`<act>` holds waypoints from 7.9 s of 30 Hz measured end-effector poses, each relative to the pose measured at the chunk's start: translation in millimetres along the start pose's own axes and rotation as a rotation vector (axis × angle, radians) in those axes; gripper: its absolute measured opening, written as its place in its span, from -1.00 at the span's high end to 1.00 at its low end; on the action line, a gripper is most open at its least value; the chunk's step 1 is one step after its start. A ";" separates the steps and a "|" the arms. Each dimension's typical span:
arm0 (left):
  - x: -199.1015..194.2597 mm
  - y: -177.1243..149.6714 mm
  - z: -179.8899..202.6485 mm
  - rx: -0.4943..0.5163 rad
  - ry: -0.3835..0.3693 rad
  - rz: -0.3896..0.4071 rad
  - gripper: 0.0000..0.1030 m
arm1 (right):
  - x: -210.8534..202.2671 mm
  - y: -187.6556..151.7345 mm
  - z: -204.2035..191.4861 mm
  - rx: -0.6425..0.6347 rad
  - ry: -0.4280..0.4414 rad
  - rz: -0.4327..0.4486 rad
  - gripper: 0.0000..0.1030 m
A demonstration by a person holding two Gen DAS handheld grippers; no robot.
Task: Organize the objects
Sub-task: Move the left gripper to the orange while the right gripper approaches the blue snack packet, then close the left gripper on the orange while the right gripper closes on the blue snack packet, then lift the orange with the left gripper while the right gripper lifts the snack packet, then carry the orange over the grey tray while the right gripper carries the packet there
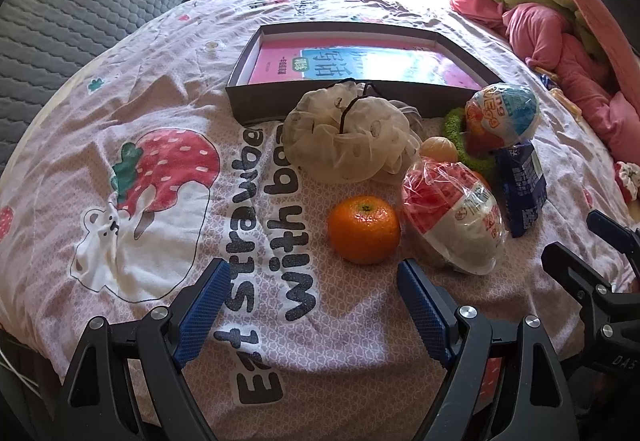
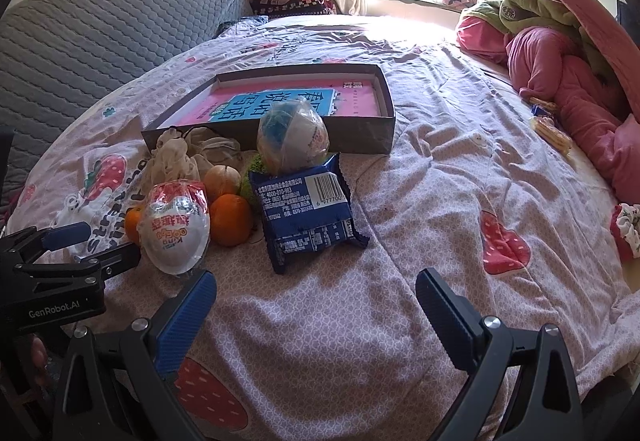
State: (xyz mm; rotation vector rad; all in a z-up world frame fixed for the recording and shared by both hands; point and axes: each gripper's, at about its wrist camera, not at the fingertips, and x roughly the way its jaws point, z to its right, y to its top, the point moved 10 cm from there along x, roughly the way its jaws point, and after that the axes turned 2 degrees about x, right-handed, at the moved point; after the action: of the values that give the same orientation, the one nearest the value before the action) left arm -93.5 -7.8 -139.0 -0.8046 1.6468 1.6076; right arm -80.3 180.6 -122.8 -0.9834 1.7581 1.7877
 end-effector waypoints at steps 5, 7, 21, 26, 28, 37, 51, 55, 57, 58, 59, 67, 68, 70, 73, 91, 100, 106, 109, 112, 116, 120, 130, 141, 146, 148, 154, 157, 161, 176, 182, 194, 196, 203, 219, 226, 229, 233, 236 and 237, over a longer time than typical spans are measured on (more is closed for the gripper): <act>7.7 3.6 2.3 0.010 0.002 0.002 -0.67 | 6.7 0.5 3.7 0.012 0.002 -0.008 -0.95; 10.4 5.3 3.1 0.013 0.001 0.005 -0.67 | 9.5 1.2 3.8 0.011 0.004 -0.010 -0.95; 23.0 10.7 4.9 0.014 -0.007 0.013 -0.67 | 27.2 10.7 9.7 -0.003 -0.017 -0.013 -0.95; 24.8 11.5 5.1 0.018 -0.001 0.014 -0.67 | 34.9 15.7 9.9 -0.037 -0.033 -0.018 -0.95; 25.4 12.2 5.3 0.021 0.001 0.015 -0.68 | 38.7 17.4 11.3 -0.041 -0.035 -0.021 -0.95; 29.0 15.7 4.2 0.021 0.010 0.018 -0.68 | 53.2 18.4 6.0 -0.069 -0.018 -0.056 -0.87; 31.7 20.9 9.5 0.033 0.022 0.023 -0.68 | 54.8 19.2 -3.0 -0.101 -0.015 -0.041 -0.35; 31.9 20.8 10.9 0.035 0.017 0.021 -0.68 | 54.6 18.6 -6.0 -0.108 -0.005 -0.036 -0.17; 31.8 20.8 11.7 0.036 0.017 0.021 -0.67 | 54.1 18.8 -6.4 -0.111 0.000 -0.031 -0.14; 32.0 20.5 12.1 0.039 0.017 0.020 -0.66 | 53.8 19.0 -6.4 -0.111 0.001 -0.029 -0.12; 31.9 20.4 12.8 0.042 0.019 0.020 -0.65 | 53.5 19.0 -6.9 -0.112 0.003 -0.027 -0.10; 28.8 19.6 20.7 0.066 0.002 0.028 -0.12 | 50.4 18.8 -10.2 -0.117 0.019 -0.010 -0.03; 28.4 19.3 22.0 0.069 -0.004 0.029 0.00 | 49.9 18.6 -10.9 -0.116 0.025 -0.010 -0.03; 26.3 18.2 24.5 0.076 -0.015 0.033 0.17 | 48.9 18.6 -11.3 -0.116 0.028 -0.007 -0.03; 23.0 17.0 26.6 0.079 -0.020 0.039 0.22 | 47.3 18.5 -11.9 -0.116 0.030 -0.001 -0.02; -13.1 25.0 16.7 0.018 -0.034 0.111 0.22 | 21.5 19.9 -16.0 -0.095 0.079 0.049 -0.02; -29.2 30.8 19.2 0.016 -0.021 0.155 0.22 | 7.0 28.4 -20.6 -0.095 0.095 0.090 -0.02; -34.3 39.8 23.9 0.033 -0.024 0.186 0.22 | -5.2 37.3 -25.9 -0.088 0.104 0.128 -0.02; -36.1 46.0 25.4 0.040 -0.015 0.205 0.22 | -8.5 41.6 -28.0 -0.080 0.109 0.140 -0.02; -36.1 52.6 26.2 0.042 -0.018 0.214 0.22 | -10.4 48.9 -27.7 -0.073 0.104 0.151 -0.02; -35.9 62.8 26.5 0.039 -0.030 0.228 0.22 | -11.6 57.7 -28.0 -0.054 0.116 0.159 -0.02; -36.6 73.2 26.7 0.033 -0.036 0.239 0.22 | -11.0 66.6 -27.5 -0.052 0.111 0.168 -0.02; -35.5 100.6 16.8 0.000 -0.029 0.253 0.22 | -3.3 88.6 -23.8 -0.050 0.071 0.159 -0.02; -31.1 115.4 11.2 -0.015 -0.021 0.256 0.22 | -2.7 111.9 -24.5 -0.062 0.042 0.184 -0.02; -27.9 119.5 12.0 -0.016 -0.017 0.254 0.22 | -2.1 121.6 -21.3 -0.056 0.034 0.195 -0.02; -27.8 122.8 11.8 -0.014 -0.012 0.260 0.22 | -1.7 125.6 -20.0 -0.054 0.033 0.201 -0.02; -27.0 136.7 7.1 -0.025 0.000 0.279 0.22 | -0.5 136.1 -16.6 -0.058 0.028 0.214 -0.02; -23.3 142.7 4.5 -0.032 0.003 0.279 0.22 | 2.2 139.9 -13.6 -0.056 0.027 0.215 -0.02; -17.0 150.1 2.4 -0.039 0.004 0.280 0.22 | 7.3 144.6 -9.3 -0.054 0.025 0.212 -0.02; 12.8 176.6 -9.0 -0.051 -0.005 0.250 0.22 | 34.5 159.7 -6.4 -0.085 0.017 0.181 -0.02; 23.7 189.4 -17.6 -0.046 0.006 0.231 0.22 | 41.1 168.7 -7.1 -0.098 0.019 0.178 -0.02; 46.7 209.0 -25.4 -0.035 0.031 0.212 0.22 | 62.6 189.0 -5.6 -0.120 -0.001 0.171 -0.02; 55.7 209.2 -26.9 -0.040 0.023 0.196 0.22 | 71.2 185.5 -4.2 -0.111 0.002 0.152 -0.02; 84.1 202.1 -31.4 -0.063 0.003 0.138 0.22 | 100.0 173.1 9.1 -0.097 -0.001 0.083 -0.02; 110.8 188.9 -28.0 -0.049 -0.008 0.076 0.22 | 125.6 155.1 16.7 -0.096 -0.006 0.011 -0.03; 118.9 184.8 -29.8 -0.051 -0.004 0.054 0.22 | 132.2 148.9 16.4 -0.096 -0.009 -0.010 -0.03; 122.3 182.8 -29.9 -0.048 -0.001 0.045 0.22 | 133.9 147.8 16.4 -0.096 -0.009 -0.014 -0.03; 124.0 181.4 -28.3 -0.043 0.005 0.043 0.22 | 139.1 143.7 16.9 -0.087 -0.003 -0.034 -0.03; 124.4 180.9 -28.1 -0.043 0.005 0.043 0.22 | 139.4 143.1 16.3 -0.088 -0.001 -0.033 -0.03; 124.6 180.9 -28.1 -0.040 0.007 0.042 0.22 | 139.7 143.5 16.2 -0.086 0.002 -0.033 -0.03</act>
State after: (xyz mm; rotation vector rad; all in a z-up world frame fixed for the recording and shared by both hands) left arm -314.3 -24.1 -137.9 -0.8013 1.6519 1.6732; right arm -280.0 160.4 -132.2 -1.0424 1.6686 1.8561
